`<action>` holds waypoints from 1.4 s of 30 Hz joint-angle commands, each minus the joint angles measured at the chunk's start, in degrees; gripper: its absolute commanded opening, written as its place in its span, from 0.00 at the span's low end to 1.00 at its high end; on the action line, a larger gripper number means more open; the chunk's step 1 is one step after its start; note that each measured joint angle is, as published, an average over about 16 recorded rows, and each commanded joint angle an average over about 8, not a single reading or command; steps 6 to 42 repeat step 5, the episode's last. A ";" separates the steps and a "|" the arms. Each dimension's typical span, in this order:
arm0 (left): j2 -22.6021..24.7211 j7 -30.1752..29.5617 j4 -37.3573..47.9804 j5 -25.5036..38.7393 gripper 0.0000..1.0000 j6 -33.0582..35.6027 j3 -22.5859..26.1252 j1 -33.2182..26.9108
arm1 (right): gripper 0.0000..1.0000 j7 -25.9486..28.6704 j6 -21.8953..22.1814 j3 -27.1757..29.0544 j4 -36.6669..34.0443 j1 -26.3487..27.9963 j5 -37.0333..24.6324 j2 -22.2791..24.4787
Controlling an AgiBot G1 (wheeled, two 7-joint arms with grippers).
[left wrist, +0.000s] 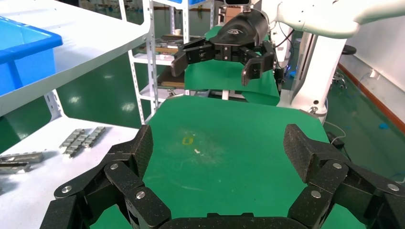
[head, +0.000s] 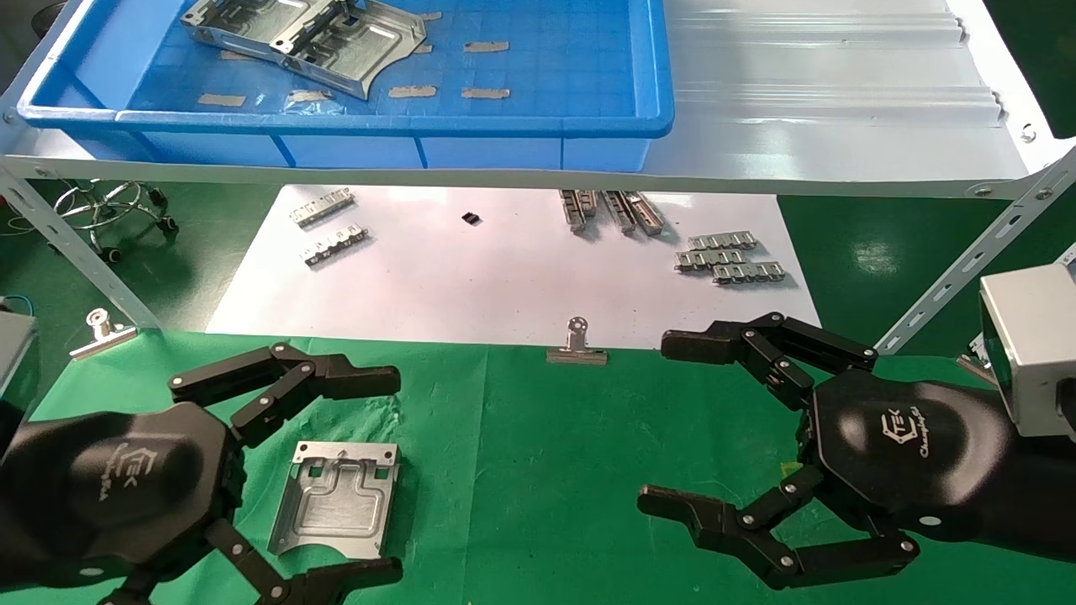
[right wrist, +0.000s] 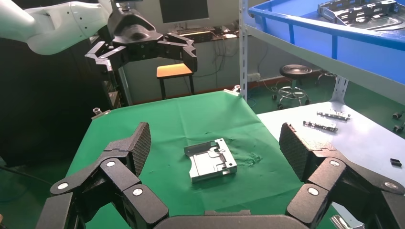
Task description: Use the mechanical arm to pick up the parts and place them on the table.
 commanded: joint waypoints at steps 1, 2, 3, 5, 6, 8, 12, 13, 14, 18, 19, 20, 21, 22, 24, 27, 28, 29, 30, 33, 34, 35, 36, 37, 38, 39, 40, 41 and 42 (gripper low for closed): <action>0.05 0.20 0.31 -0.01 1.00 -0.02 0.18 -0.13 | 1.00 0.00 0.00 0.00 0.00 0.00 0.00 0.00; 0.08 0.26 0.45 0.01 1.00 -0.01 0.27 -0.20 | 1.00 0.00 0.00 0.00 0.00 0.00 0.00 0.00; 0.09 0.28 0.51 0.01 1.00 -0.01 0.31 -0.23 | 1.00 0.00 0.00 0.00 0.00 0.00 0.00 0.00; 0.13 0.34 0.65 0.03 1.00 0.00 0.39 -0.30 | 1.00 0.00 0.00 0.00 0.00 0.00 0.00 0.00; 0.13 0.34 0.65 0.03 1.00 0.00 0.39 -0.30 | 1.00 0.00 0.00 0.00 0.00 0.00 0.00 0.00; 0.13 0.34 0.65 0.03 1.00 0.00 0.39 -0.30 | 1.00 0.00 0.00 0.00 0.00 0.00 0.00 0.00; 0.13 0.34 0.65 0.03 1.00 0.00 0.39 -0.30 | 1.00 0.00 0.00 0.00 0.00 0.00 0.00 0.00; 0.13 0.34 0.65 0.03 1.00 0.00 0.39 -0.30 | 1.00 0.00 0.00 0.00 0.00 0.00 0.00 0.00; 0.13 0.34 0.65 0.03 1.00 0.00 0.39 -0.30 | 1.00 0.00 0.00 0.00 0.00 0.00 0.00 0.00; 0.13 0.34 0.65 0.03 1.00 0.00 0.39 -0.30 | 1.00 0.00 0.00 0.00 0.00 0.00 0.00 0.00; 0.13 0.34 0.65 0.03 1.00 0.00 0.39 -0.30 | 1.00 0.00 0.00 0.00 0.00 0.00 0.00 0.00; 0.13 0.34 0.65 0.03 1.00 0.00 0.39 -0.30 | 1.00 0.00 0.00 0.00 0.00 0.00 0.00 0.00; 0.13 0.34 0.65 0.03 1.00 0.00 0.39 -0.30 | 1.00 0.00 0.00 0.00 0.00 0.00 0.00 0.00; 0.13 0.34 0.65 0.03 1.00 0.00 0.39 -0.30 | 1.00 0.00 0.00 0.00 0.00 0.00 0.00 0.00; 0.13 0.34 0.65 0.03 1.00 0.00 0.39 -0.30 | 1.00 0.00 0.00 0.00 0.00 0.00 0.00 0.00; 0.13 0.34 0.65 0.03 1.00 0.00 0.39 -0.30 | 1.00 0.00 0.00 0.00 0.00 0.00 0.00 0.00; 0.13 0.34 0.65 0.03 1.00 0.00 0.39 -0.30 | 1.00 0.00 0.00 0.00 0.00 0.00 0.00 0.00; 0.13 0.34 0.65 0.03 1.00 0.00 0.39 -0.30 | 1.00 0.00 0.00 0.00 0.00 0.00 0.00 0.00; 0.13 0.34 0.65 0.03 1.00 0.00 0.39 -0.30 | 1.00 0.00 0.00 0.00 0.00 0.00 0.00 0.00; 0.13 0.34 0.65 0.03 1.00 0.00 0.39 -0.30 | 1.00 0.00 0.00 0.00 0.00 0.00 0.00 0.00; 0.13 0.34 0.65 0.03 1.00 0.00 0.39 -0.30 | 1.00 0.00 0.00 0.00 0.00 0.00 0.00 0.00; 0.13 0.34 0.65 0.03 1.00 0.00 0.39 -0.30 | 1.00 0.00 0.00 0.00 0.00 0.00 0.00 0.00; 0.13 0.34 0.65 0.03 1.00 0.00 0.39 -0.30 | 1.00 0.00 0.00 0.00 0.00 0.00 0.00 0.00; 0.13 0.34 0.65 0.03 1.00 0.00 0.39 -0.30 | 1.00 0.00 0.00 0.00 0.00 0.00 0.00 0.00; 0.13 0.34 0.65 0.03 1.00 0.00 0.39 -0.30 | 1.00 0.00 0.00 0.00 0.00 0.00 0.00 0.00; 0.13 0.34 0.65 0.03 1.00 0.00 0.39 -0.30 | 1.00 0.00 0.00 0.00 0.00 0.00 0.00 0.00; 0.13 0.34 0.65 0.03 1.00 0.00 0.39 -0.30 | 1.00 0.00 0.00 0.00 0.00 0.00 0.00 0.00; 0.13 0.34 0.65 0.03 1.00 0.00 0.39 -0.30 | 1.00 0.00 0.00 0.00 0.00 0.00 0.00 0.00; 0.13 0.34 0.65 0.03 1.00 0.00 0.39 -0.30 | 1.00 0.00 0.00 0.00 0.00 0.00 0.00 0.00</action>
